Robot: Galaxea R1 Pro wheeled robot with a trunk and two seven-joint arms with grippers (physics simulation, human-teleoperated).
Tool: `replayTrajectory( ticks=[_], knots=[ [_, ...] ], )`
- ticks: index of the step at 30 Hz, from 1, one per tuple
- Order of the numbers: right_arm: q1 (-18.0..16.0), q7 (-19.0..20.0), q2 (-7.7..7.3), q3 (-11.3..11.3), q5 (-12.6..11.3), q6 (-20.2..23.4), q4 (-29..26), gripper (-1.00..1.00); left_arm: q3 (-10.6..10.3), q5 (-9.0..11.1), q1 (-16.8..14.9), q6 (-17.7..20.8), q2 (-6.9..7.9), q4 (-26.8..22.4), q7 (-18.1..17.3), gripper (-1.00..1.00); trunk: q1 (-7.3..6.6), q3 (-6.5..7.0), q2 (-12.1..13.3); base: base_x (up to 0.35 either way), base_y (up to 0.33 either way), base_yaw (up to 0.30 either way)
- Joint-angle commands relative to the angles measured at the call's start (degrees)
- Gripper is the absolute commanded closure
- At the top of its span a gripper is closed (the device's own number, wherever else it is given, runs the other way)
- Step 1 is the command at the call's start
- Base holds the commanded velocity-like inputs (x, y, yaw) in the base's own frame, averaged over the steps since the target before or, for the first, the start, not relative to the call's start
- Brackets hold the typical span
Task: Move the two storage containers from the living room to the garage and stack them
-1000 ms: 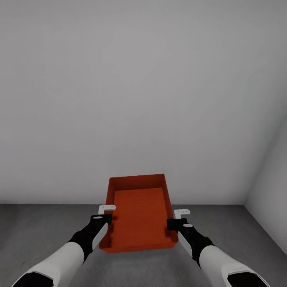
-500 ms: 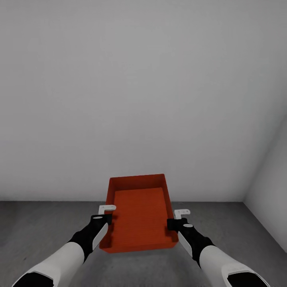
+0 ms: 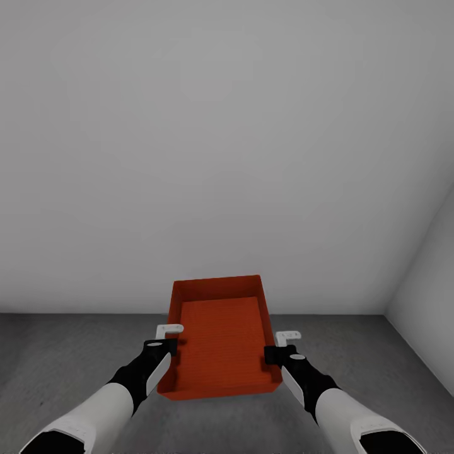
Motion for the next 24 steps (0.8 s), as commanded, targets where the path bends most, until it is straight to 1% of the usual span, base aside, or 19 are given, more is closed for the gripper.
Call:
replayTrajectory(
  ticks=[1, 24],
  knots=[
    [0.0, -0.8, -0.34, 0.1, -0.6, 0.4, 0.1, 1.0, -1.0, 0.2, -0.1, -4.7, 0.13, -0.3, 1.0, 1.0, 0.03, -0.23, -0.1, 0.0, 0.0, 0.0],
    [0.0, -0.8, -0.34, 0.1, -0.6, 0.4, 0.1, 1.0, -1.0, 0.1, -0.1, -4.7, 0.13, -0.3, 1.0, 1.0, 0.03, -2.36, -0.1, 0.0, 0.0, 0.0]
  ],
)
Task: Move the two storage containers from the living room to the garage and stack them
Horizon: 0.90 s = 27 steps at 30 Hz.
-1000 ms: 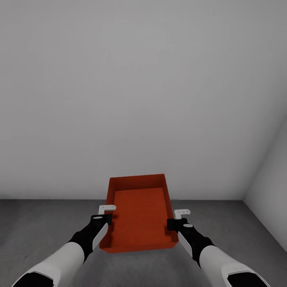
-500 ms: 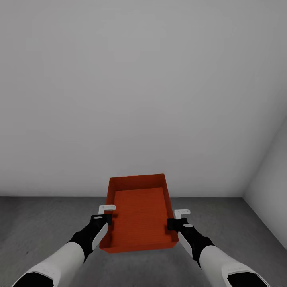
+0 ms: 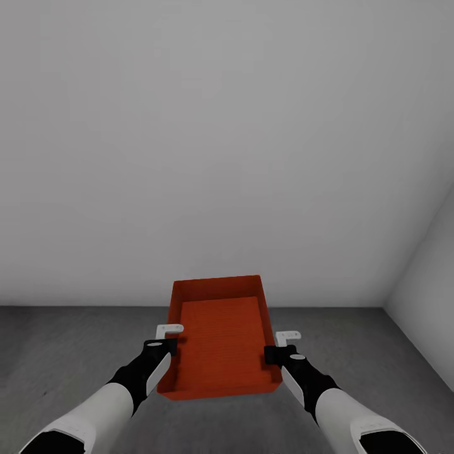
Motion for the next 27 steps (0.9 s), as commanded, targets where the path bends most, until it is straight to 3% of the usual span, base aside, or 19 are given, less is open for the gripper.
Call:
replayTrajectory(
  ticks=[1, 27],
  knots=[
    [0.0, -0.8, -0.34, 0.1, -0.6, 0.4, 0.1, 1.0, -1.0, 0.1, -0.1, -4.7, 0.13, -0.3, 1.0, 1.0, 0.03, -0.23, -0.1, 0.0, 0.0, 0.0],
    [0.0, -0.8, -0.34, 0.1, -0.6, 0.4, 0.1, 1.0, -1.0, 0.2, -0.1, -4.7, 0.13, -0.3, 1.0, 1.0, 0.03, -2.63, -0.1, 0.0, 0.0, 0.0]
  ],
)
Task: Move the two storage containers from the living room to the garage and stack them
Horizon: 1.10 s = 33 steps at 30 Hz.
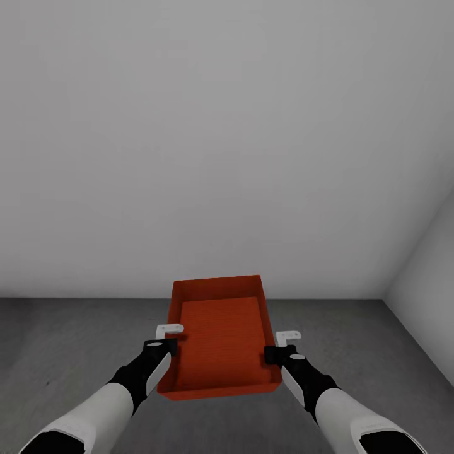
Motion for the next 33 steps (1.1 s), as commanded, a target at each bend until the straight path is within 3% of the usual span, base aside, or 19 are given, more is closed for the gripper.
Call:
replayTrajectory(
  ticks=[1, 33],
  knots=[
    [0.0, -0.8, -0.34, 0.1, -0.6, 0.4, 0.1, 1.0, -0.9, 0.1, -0.1, -4.7, 0.13, -0.3, 1.0, 1.0, 0.03, -0.22, -0.1, 0.0, 0.0, 0.0],
    [0.0, -0.8, -0.34, 0.1, -0.6, 0.4, 0.1, 1.0, -1.0, 0.1, -0.1, -4.7, 0.16, -0.3, 1.0, 1.0, 0.03, -3.18, -0.1, 0.0, 0.0, 0.0]
  ],
)
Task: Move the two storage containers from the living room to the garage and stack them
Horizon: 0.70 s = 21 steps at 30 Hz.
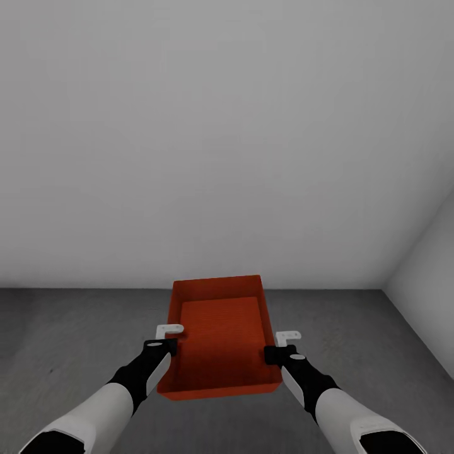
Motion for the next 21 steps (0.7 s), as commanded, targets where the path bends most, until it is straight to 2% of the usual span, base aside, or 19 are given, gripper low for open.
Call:
replayTrajectory(
  ticks=[1, 21],
  knots=[
    [0.0, -0.8, -0.35, 0.2, -0.7, 0.4, 0.1, 1.0, -0.9, 0.1, -0.1, -4.6, 0.12, -0.3, 1.0, 1.0, 0.03, -0.21, -0.1, 0.0, 0.0, 0.0],
    [0.0, -0.8, -0.35, 0.2, -0.7, 0.4, 0.1, 1.0, -0.9, 0.1, -0.1, -4.6, 0.11, -0.3, 1.0, 1.0, 0.03, -2.06, -0.1, 0.0, 0.0, 0.0]
  ],
)
